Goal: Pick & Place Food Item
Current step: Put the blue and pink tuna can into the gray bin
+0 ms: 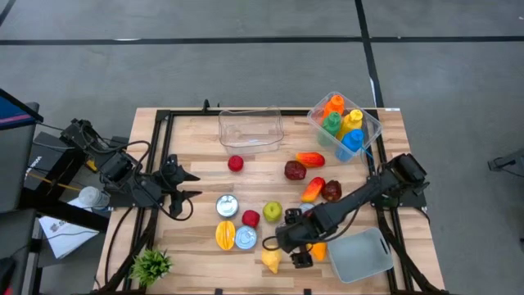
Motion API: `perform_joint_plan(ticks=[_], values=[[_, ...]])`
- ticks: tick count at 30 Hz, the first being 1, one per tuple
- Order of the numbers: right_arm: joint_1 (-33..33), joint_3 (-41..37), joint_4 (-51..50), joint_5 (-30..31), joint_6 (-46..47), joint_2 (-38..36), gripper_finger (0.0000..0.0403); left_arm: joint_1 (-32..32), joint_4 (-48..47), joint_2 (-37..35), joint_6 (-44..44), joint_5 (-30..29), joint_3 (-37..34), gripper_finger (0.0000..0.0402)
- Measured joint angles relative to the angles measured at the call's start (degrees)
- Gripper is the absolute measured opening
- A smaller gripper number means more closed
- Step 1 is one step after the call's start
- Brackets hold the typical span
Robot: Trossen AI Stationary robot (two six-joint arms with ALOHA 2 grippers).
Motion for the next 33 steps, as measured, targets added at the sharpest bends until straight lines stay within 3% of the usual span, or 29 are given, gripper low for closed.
perform_joint_plan(ticks=[3,11,23,28,33], values=[[-0.5,0.0,-1.4,2.9,0.2,0.0,0.0391,0.0,0.3,0.0,0.0,0.0,0.0,0.0200],[6.8,-0.1,-1.7,22.5,-0.3,0.0,0.0377,0.0,6.0,0.0,0.0,-0.6,-4.1,0.0199],[10.7,-0.1,0.6,28.5,-0.3,11.9,0.0330,0.0,11.4,0.0,-0.1,-0.8,-8.8,0.0191],[10.8,0.1,0.2,33.7,0.9,13.8,0.0266,0.0,12.9,0.0,-0.1,-0.7,-8.8,0.0192],[10.7,0.3,-0.1,34.2,2.6,13.6,0.0134,0.0,13.0,0.0,-0.1,-0.7,-8.8,0.0186]])
